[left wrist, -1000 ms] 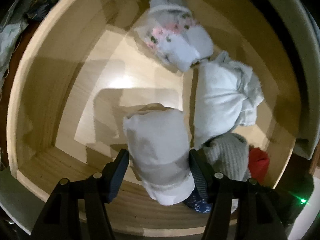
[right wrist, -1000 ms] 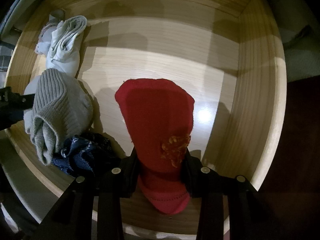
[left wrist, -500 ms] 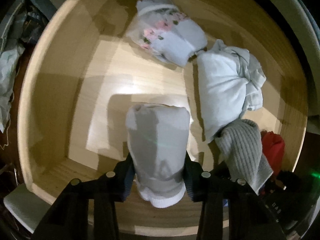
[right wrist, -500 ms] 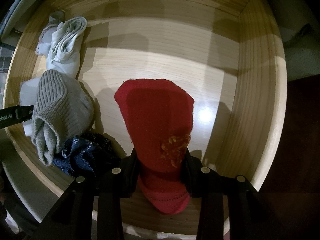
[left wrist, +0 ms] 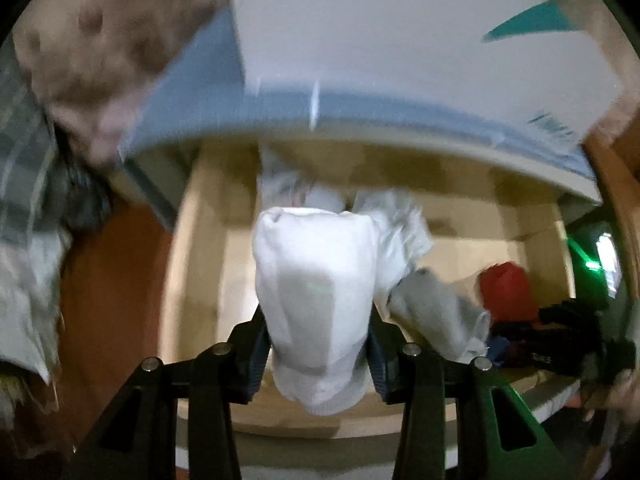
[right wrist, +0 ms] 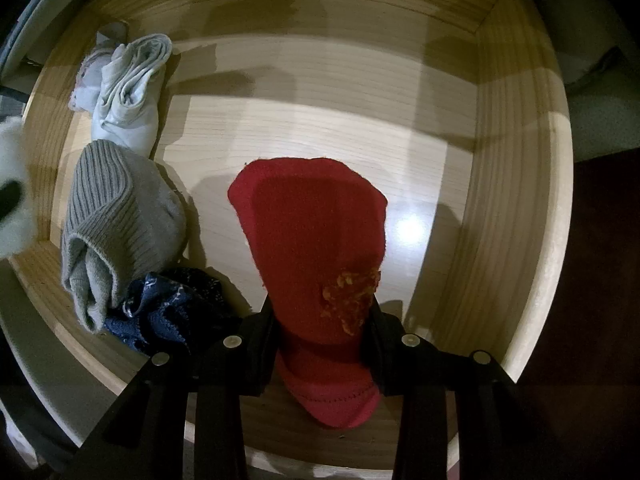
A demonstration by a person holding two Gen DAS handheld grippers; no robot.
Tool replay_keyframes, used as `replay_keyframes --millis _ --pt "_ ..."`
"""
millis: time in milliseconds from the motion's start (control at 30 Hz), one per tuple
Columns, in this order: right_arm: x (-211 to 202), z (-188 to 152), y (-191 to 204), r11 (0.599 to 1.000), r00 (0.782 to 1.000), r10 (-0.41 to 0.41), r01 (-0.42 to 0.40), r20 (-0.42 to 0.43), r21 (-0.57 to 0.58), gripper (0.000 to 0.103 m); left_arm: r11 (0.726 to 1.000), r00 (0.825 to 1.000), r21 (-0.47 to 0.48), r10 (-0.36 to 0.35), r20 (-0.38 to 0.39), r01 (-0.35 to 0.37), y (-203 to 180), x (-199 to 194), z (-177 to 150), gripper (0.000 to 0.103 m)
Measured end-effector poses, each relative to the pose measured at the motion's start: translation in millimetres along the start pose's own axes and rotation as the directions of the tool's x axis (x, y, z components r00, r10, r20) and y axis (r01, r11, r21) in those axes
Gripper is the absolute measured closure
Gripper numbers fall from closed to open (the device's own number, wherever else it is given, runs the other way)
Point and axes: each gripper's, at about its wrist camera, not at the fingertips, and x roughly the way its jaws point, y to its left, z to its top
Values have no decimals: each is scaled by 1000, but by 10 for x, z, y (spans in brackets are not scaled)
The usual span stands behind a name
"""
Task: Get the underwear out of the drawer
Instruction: 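Carry the white rolled sock with the left gripper into the white box and release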
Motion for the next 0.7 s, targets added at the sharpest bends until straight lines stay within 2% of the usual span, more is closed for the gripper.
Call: replay_keyframes --millis 133,233,267,400,500,600,700 --pt "1 0 5 1000 1000 0 0 0 0 67 997 984 69 -51 170 39 -58 -473 78 61" --pt "0 0 7 1000 1000 -1 1 0 0 67 993 957 106 -71 283 43 -39 -863 193 61" --pt "-1 0 7 1000 1000 -1 1 0 0 67 993 942 114 -79 326 44 -34 -1015 261 61" --pt "-3 1 6 1000 1000 -1 1 0 1 67 991 897 128 -88 433 36 125 -1435 535 61" --pt "-3 0 8 1000 1000 -1 1 0 1 67 992 867 127 -57 495 -8 171 -1669 783 61" --pt "-2 -1 10 1000 1000 -2 2 0 1 67 993 845 113 -24 534 -44 121 -1779 1033 60" --pt "-2 0 11 1000 1000 -2 2 0 1 67 993 839 105 -20 544 -44 166 -1789 1305 60"
